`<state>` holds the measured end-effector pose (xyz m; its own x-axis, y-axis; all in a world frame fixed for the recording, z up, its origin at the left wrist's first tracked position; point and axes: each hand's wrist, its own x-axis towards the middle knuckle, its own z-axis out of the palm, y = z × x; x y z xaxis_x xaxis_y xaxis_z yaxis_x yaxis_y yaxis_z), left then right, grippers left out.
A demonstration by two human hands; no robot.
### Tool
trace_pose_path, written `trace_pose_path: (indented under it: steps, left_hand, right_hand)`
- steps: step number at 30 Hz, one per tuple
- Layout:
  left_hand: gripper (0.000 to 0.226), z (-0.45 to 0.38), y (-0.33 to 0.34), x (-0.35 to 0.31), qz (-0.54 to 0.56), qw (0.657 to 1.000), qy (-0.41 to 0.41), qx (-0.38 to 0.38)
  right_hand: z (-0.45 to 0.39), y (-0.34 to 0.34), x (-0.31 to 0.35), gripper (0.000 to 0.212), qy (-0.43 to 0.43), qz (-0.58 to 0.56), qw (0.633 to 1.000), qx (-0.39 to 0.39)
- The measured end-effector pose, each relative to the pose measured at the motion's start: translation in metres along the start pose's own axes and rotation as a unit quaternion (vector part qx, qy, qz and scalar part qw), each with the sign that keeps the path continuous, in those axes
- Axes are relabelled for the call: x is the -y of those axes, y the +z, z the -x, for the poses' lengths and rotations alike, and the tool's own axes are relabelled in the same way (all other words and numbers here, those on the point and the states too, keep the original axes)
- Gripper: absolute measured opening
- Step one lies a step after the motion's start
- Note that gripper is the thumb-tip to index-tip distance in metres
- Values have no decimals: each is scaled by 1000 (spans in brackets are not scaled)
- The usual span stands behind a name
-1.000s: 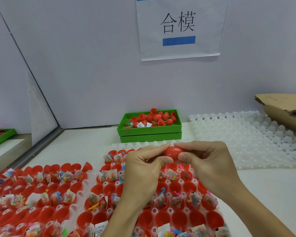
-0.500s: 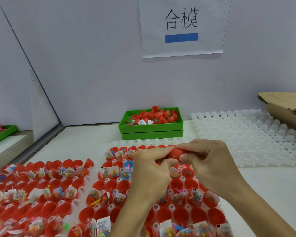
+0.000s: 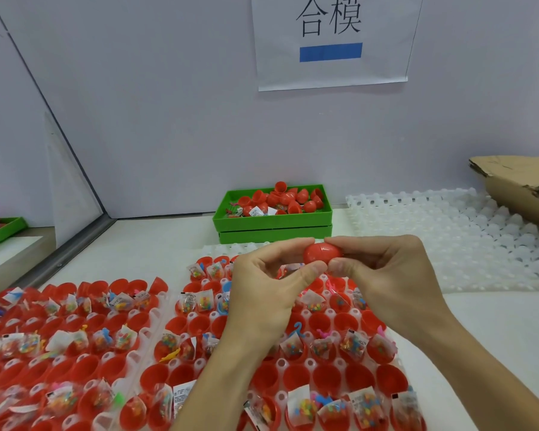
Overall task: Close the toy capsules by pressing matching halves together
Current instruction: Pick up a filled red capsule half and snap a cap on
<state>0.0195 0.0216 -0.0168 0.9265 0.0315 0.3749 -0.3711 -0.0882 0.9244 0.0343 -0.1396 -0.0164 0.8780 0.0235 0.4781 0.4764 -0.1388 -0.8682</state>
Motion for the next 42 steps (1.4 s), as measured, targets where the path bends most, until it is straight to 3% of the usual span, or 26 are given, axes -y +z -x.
trace_pose_path:
  steps: [7, 24, 32, 38, 42]
  left_hand:
    - [31, 0, 4, 3, -41, 997, 20, -57]
    - [37, 6, 10, 8, -104, 993, 57, -25]
    - [29, -2, -2, 0, -55, 997, 57, -11]
    - [32, 0, 2, 3, -106, 989, 101, -34]
    - [41, 1, 5, 7, -180, 971, 147, -51]
  right_hand:
    - [5, 7, -5, 40, -34, 63, 997, 0]
    - [7, 7, -8, 37, -122, 163, 978, 34]
    - [5, 9, -4, 38, -26, 49, 998, 43]
    - [7, 12, 1, 36, 35, -21, 998, 46]
    - [9, 16, 2, 32, 49, -11, 997, 54]
